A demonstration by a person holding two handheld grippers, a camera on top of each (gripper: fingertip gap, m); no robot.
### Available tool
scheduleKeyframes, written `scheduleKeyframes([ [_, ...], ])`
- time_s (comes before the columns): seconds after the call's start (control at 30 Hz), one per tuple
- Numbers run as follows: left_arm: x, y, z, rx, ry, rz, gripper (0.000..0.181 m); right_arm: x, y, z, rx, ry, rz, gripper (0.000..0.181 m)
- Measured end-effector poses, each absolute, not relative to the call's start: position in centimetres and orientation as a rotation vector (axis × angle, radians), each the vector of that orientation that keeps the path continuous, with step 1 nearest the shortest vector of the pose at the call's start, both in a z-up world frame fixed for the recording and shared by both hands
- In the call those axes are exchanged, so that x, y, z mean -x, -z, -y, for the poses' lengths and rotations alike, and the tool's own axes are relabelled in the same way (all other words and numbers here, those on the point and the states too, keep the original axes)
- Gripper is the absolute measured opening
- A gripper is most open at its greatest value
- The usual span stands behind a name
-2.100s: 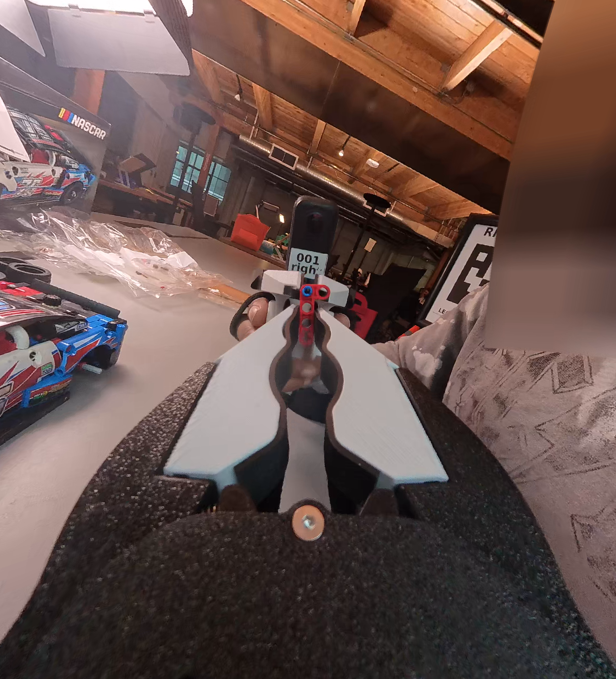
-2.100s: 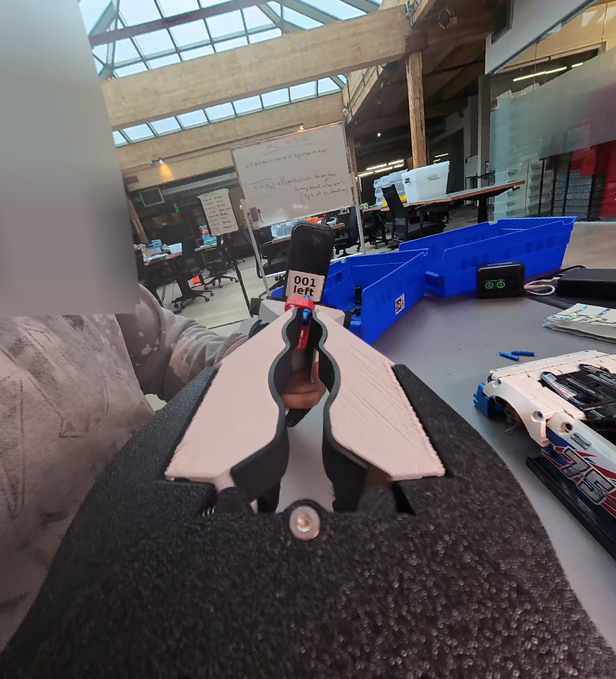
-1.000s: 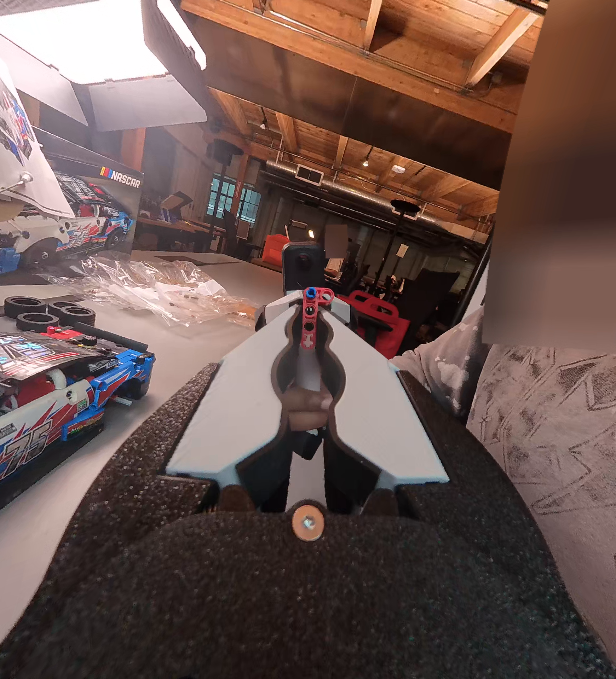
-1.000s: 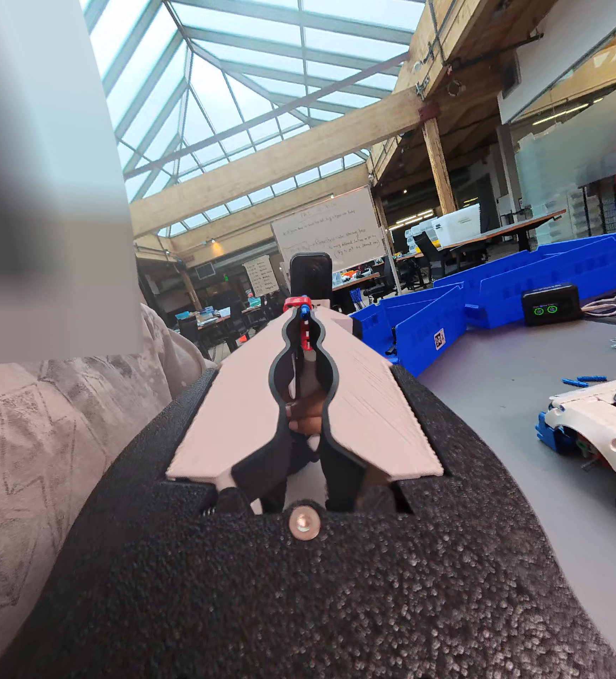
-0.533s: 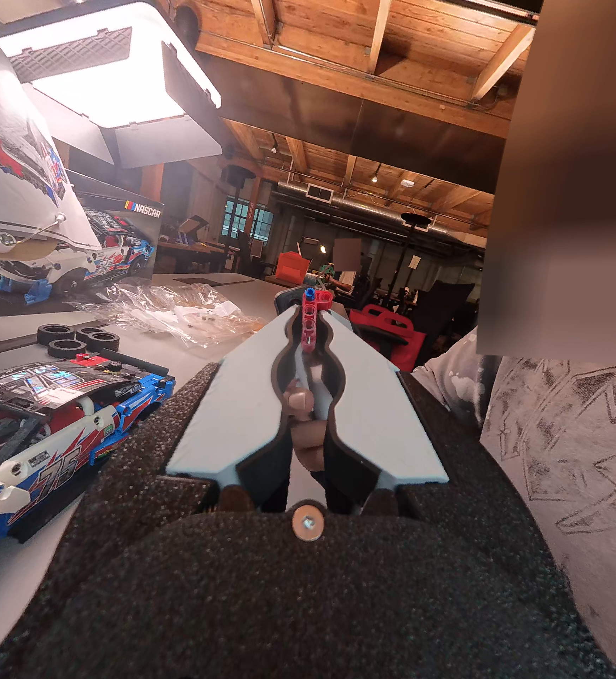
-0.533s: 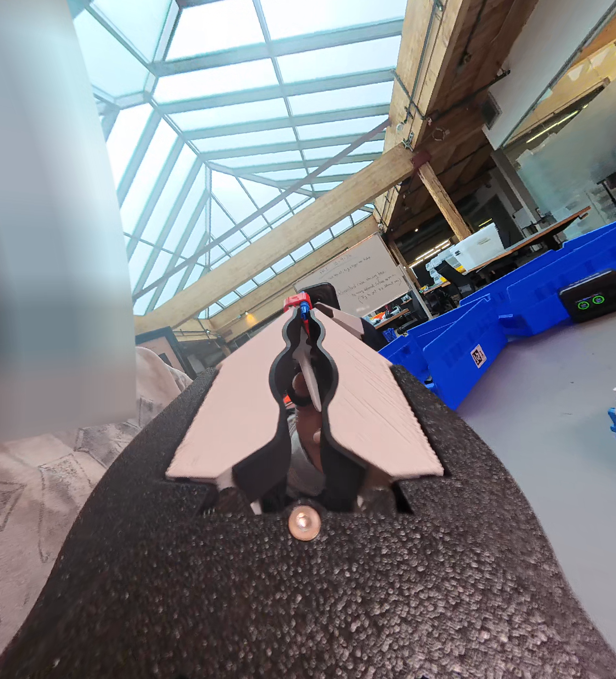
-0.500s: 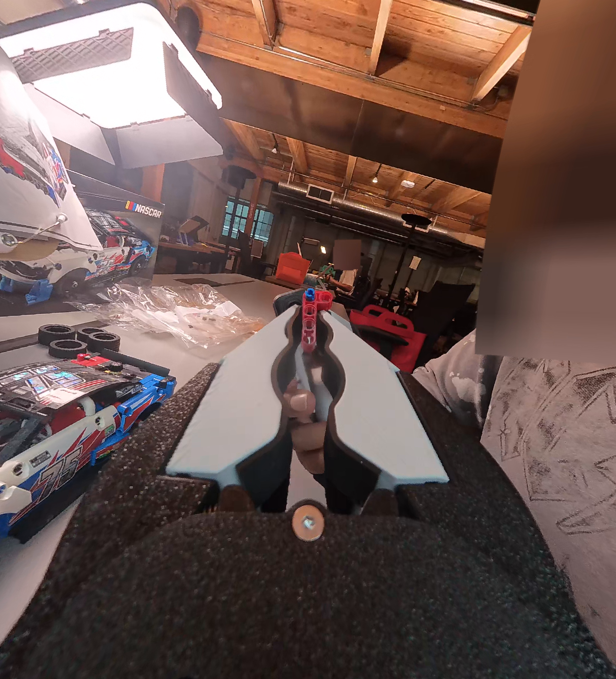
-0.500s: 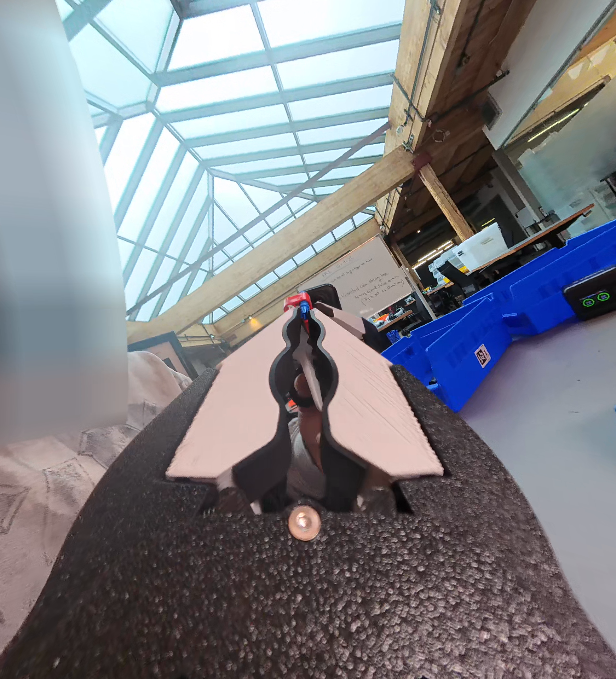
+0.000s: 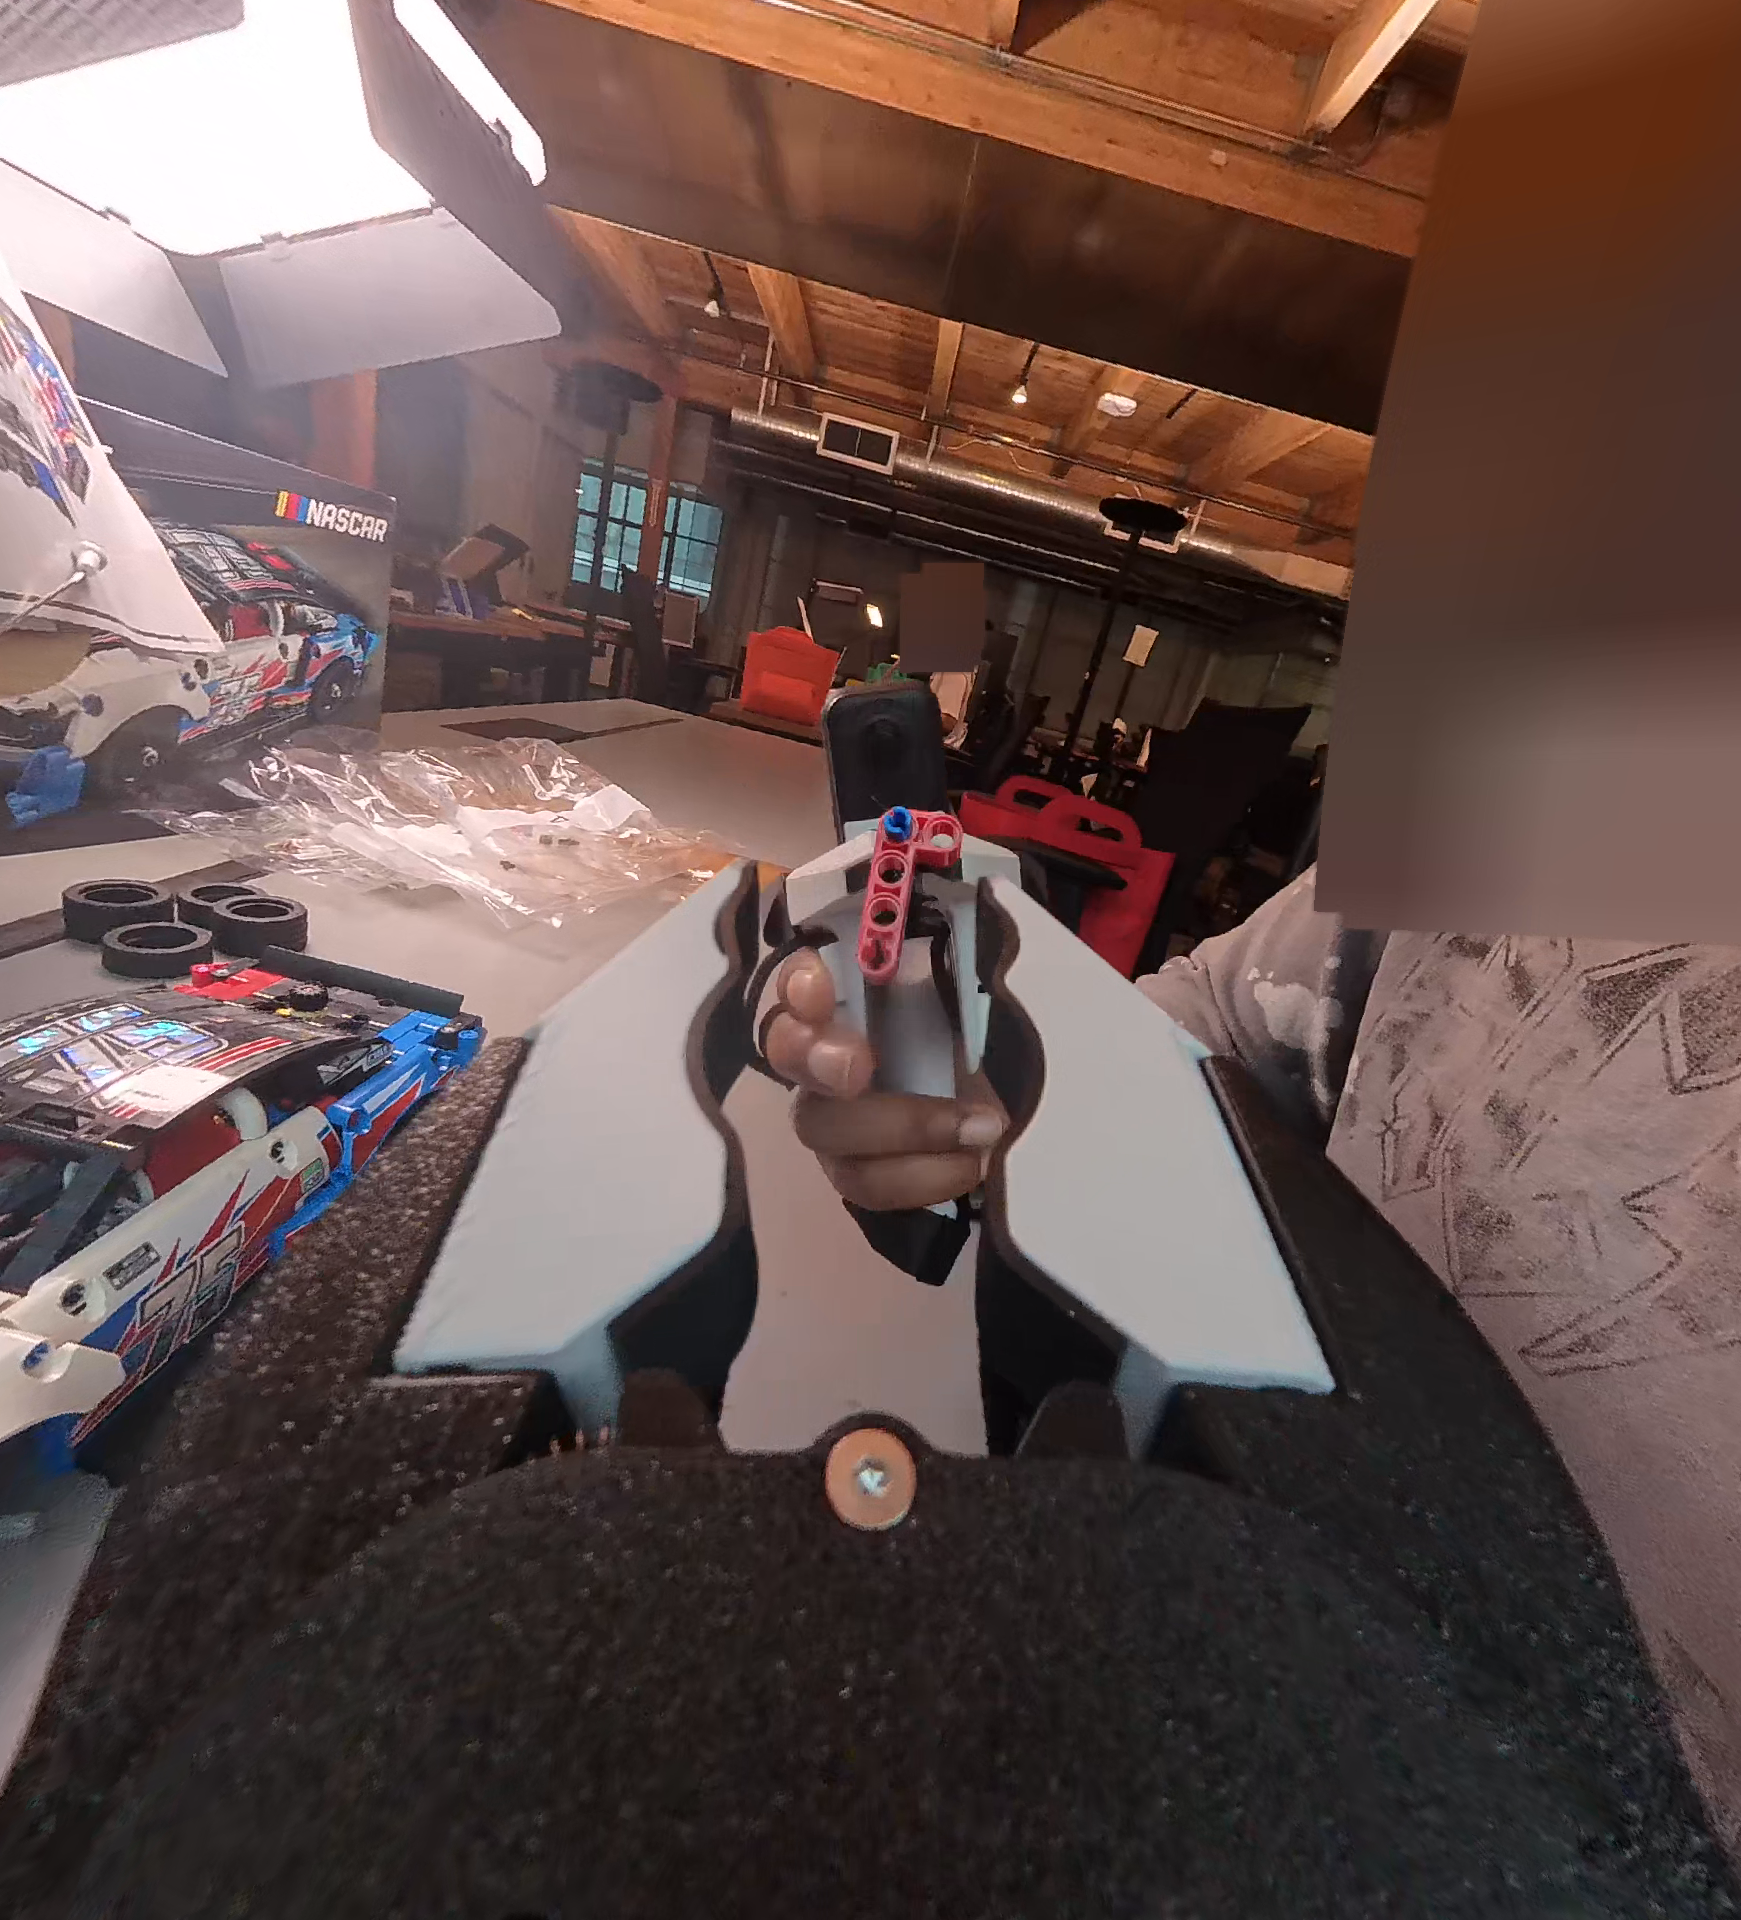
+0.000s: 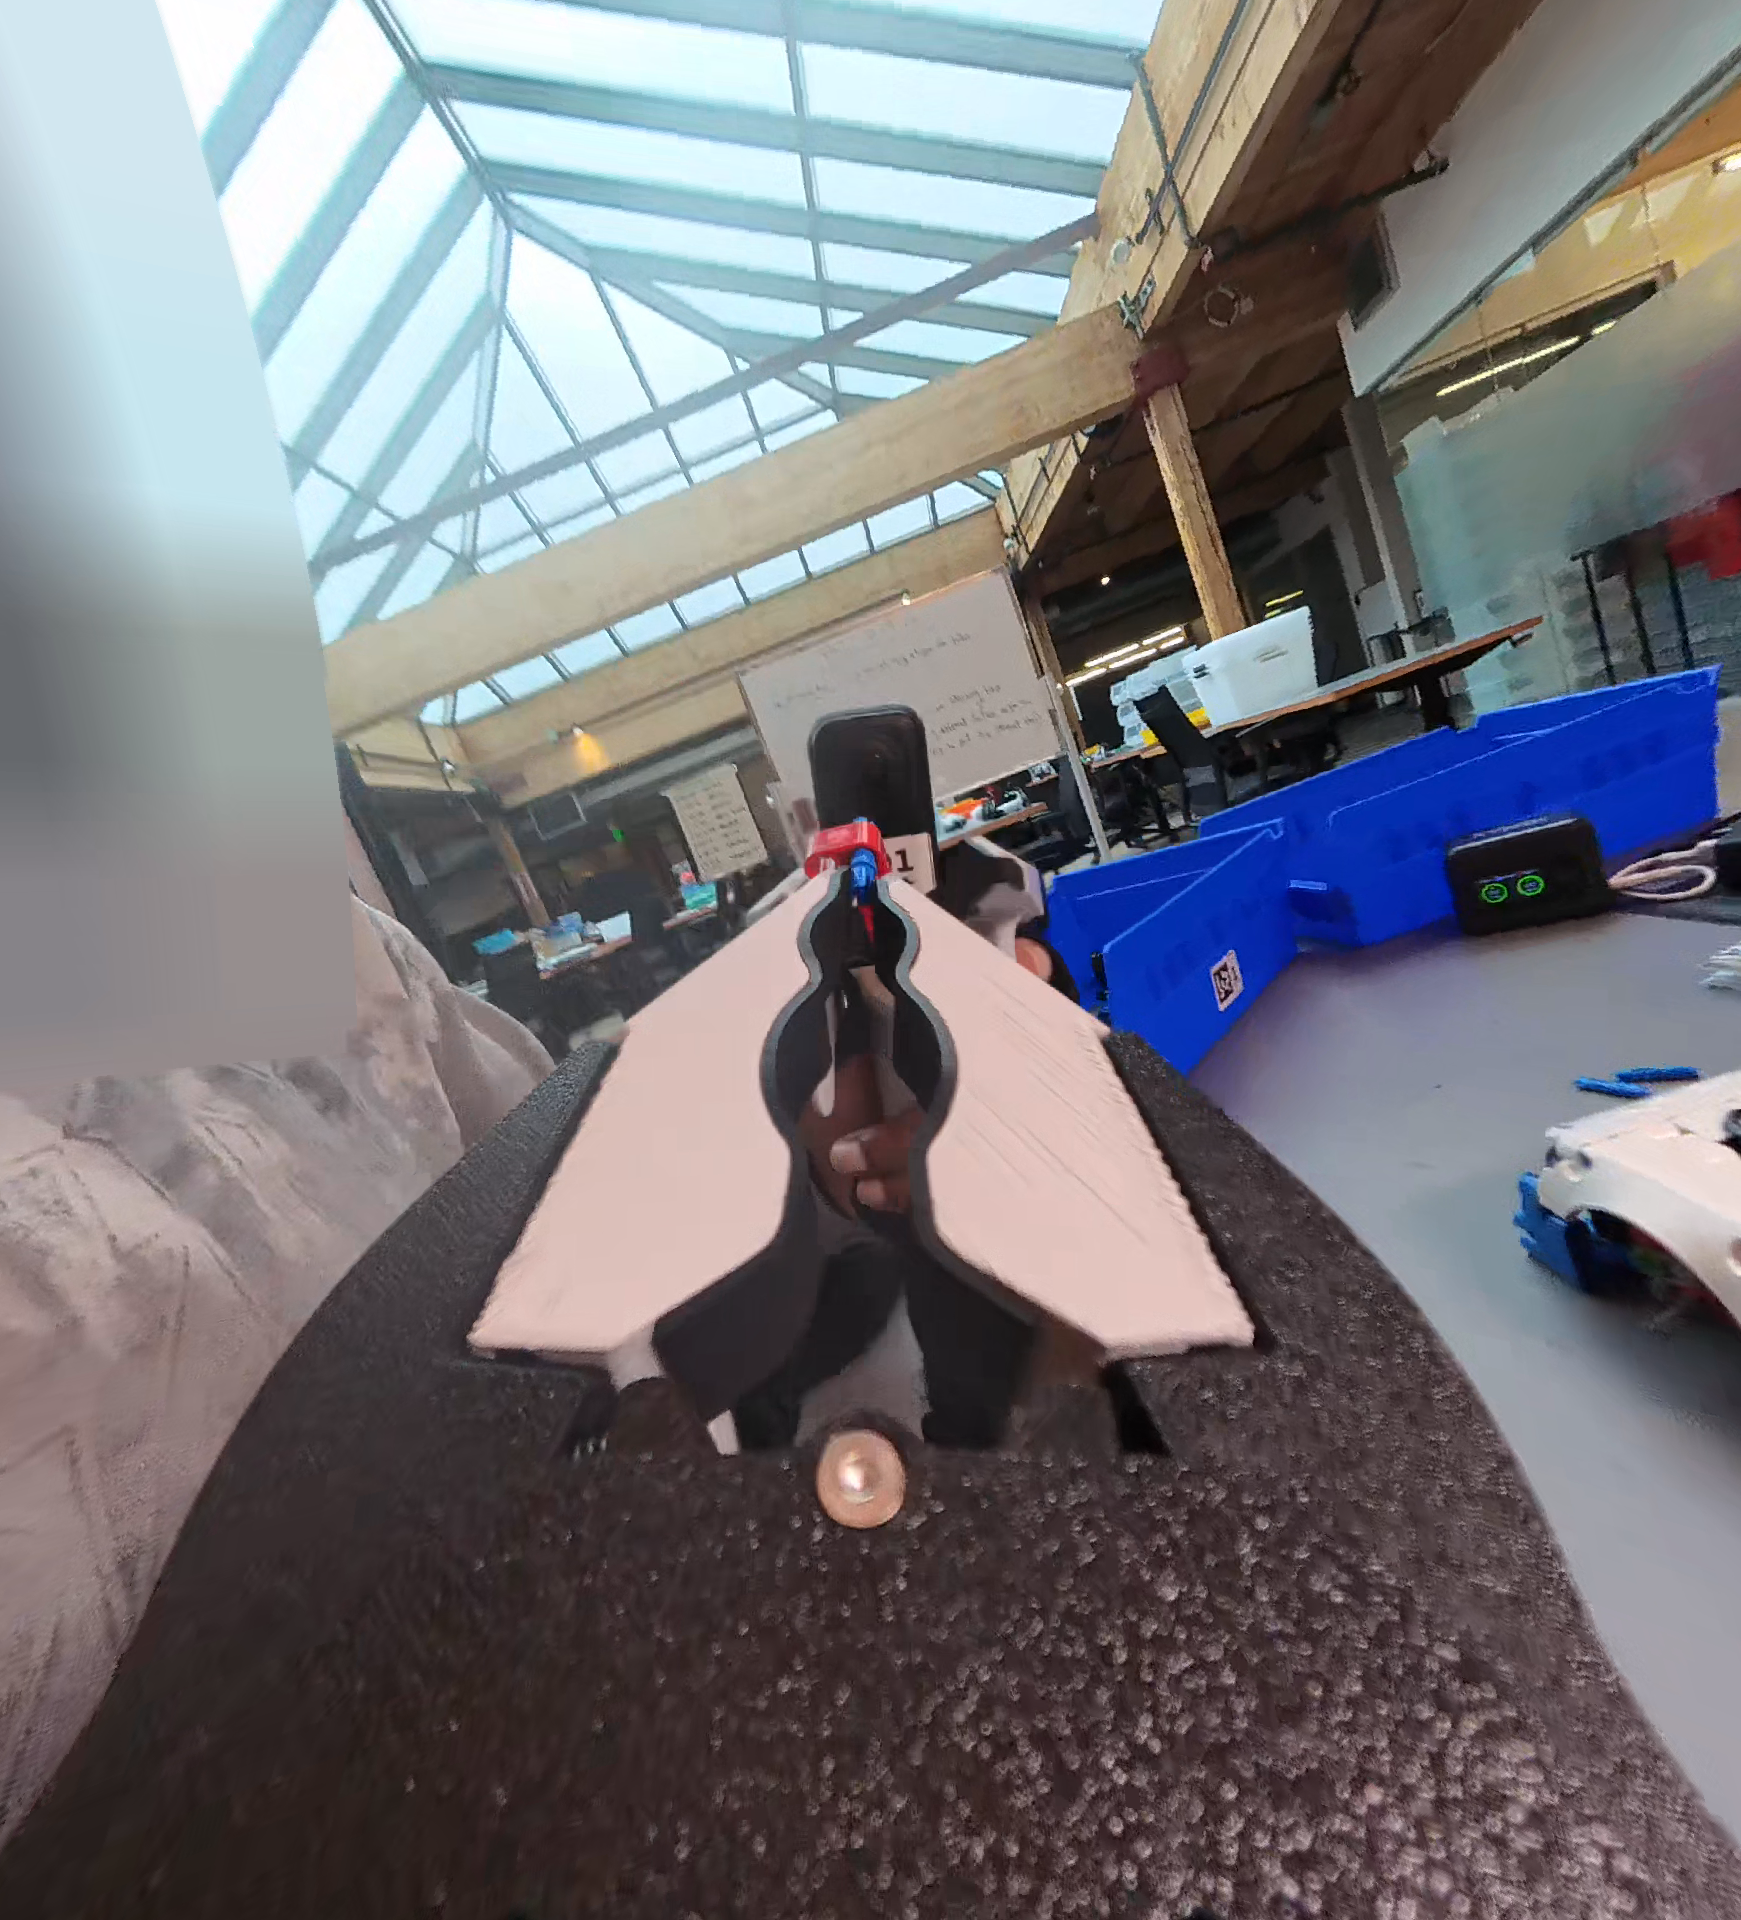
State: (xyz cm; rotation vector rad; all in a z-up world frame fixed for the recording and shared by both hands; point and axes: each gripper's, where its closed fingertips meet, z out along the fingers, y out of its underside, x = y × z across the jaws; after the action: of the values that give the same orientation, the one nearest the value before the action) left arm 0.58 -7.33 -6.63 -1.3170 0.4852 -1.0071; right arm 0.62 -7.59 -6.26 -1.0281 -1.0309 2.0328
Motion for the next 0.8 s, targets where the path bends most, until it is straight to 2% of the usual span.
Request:
scheduleKeyframes([
  [0.03,-0.7,6.6,7.4,1.324,0.998,-0.495,0.045,-0.6,6.3,7.8,1.022,-2.004,1.053,0.001],
  [0.1,-1.0,6.5,7.5,1.330,0.983,-0.519,0.046,-0.6,6.6,8.1,1.020,-1.965,1.091,0.002],
  [0.27,-1.4,6.5,7.8,1.356,0.965,-0.567,0.015,-0.5,7.0,8.0,1.032,-1.939,1.125,0.003],
  [0.47,-1.4,6.4,8.0,1.351,0.965,-0.564,0.013,-0.5,7.1,8.2,1.024,-1.908,1.162,0.002],
  [0.8,-1.5,5.3,8.0,1.282,0.956,-0.508,0.011,-0.8,6.4,8.3,1.009,-2.091,1.037,0.002],
])
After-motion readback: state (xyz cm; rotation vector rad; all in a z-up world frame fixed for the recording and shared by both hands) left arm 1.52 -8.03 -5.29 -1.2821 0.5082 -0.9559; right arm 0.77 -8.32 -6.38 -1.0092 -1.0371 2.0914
